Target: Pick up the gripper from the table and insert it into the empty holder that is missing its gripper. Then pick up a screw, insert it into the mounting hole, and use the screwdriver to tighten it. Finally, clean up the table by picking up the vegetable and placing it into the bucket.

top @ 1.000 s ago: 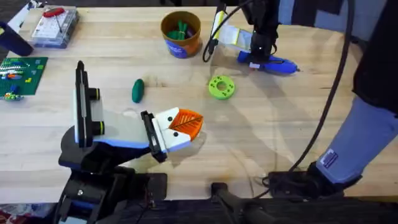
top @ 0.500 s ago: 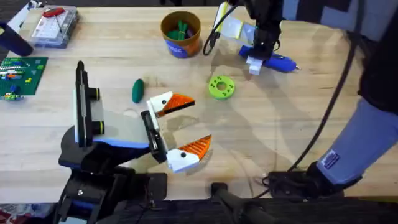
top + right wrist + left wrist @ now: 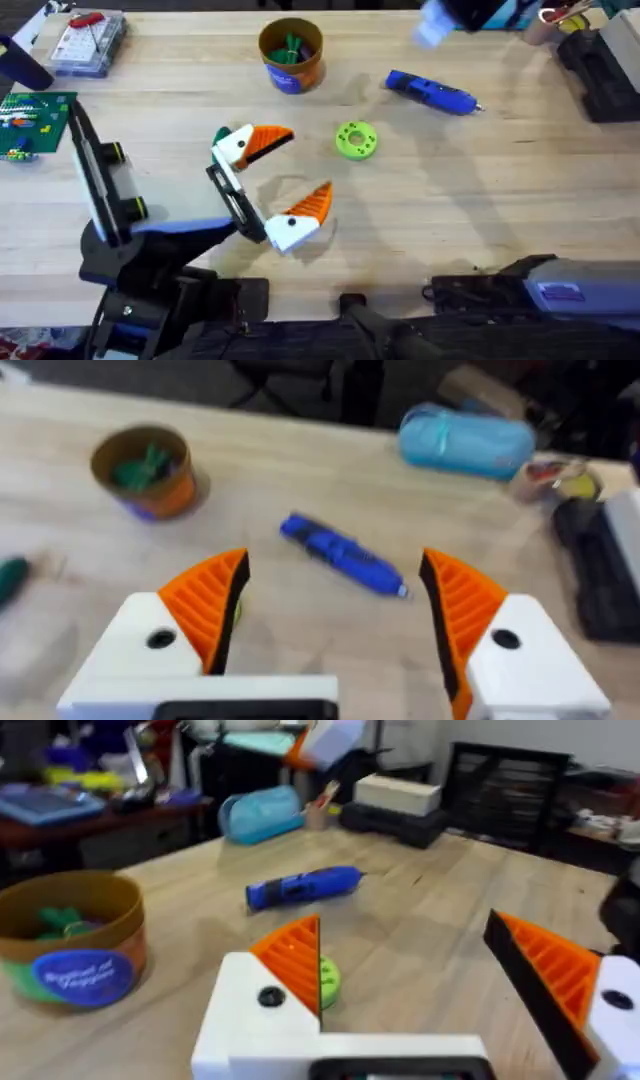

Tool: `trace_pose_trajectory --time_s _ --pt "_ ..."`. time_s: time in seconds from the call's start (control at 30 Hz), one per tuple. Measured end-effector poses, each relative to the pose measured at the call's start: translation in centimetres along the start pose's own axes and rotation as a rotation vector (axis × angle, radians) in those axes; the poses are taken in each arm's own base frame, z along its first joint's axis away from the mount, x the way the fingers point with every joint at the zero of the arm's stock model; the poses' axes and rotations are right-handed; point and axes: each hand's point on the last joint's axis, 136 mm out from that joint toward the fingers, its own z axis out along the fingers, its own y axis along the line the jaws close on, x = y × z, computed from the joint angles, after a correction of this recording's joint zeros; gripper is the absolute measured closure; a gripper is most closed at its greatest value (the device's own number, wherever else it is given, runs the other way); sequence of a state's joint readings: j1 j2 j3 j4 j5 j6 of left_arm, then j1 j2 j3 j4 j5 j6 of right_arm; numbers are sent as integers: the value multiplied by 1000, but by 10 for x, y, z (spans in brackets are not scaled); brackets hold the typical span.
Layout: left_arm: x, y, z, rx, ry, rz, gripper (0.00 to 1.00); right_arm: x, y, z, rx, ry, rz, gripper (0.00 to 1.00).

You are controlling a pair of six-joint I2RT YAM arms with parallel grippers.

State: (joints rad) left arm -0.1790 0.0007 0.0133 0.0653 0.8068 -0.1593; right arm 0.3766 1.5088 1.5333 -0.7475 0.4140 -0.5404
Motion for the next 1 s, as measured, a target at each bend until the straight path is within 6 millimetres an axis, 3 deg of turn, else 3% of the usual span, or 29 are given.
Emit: trace_pose_trajectory --time_s 0.1,0.2,0.33,0.4,0.53,0.67,0.73,0.87,1.0 --pt "2 11 -2 -77 48 -45 16 -25 -13 -48 38 -154 150 14" --pt "-14 20 -6 -144 82 -43 16 -37 -29 -96 61 -293 291 14" --pt "-42 34 -12 -241 162 -51 16 -30 -47 -144 72 -396 426 14" --pt "-42 42 -18 -298 253 -108 16 -20 -50 -159 67 -406 469 14" --pt "-37 63 -33 -413 421 -221 16 2 -47 -175 37 -385 567 14" --pt "-49 90 -38 -493 461 -235 15 18 -45 -188 21 -395 650 14" --pt "-55 107 -42 -539 472 -247 15 37 -38 -193 12 -396 696 14" --pt "-55 124 -51 -603 482 -267 14 66 -17 -183 -15 -358 738 14" --pt "-53 135 -62 -671 487 -272 15 88 21 -155 -92 -268 719 14"
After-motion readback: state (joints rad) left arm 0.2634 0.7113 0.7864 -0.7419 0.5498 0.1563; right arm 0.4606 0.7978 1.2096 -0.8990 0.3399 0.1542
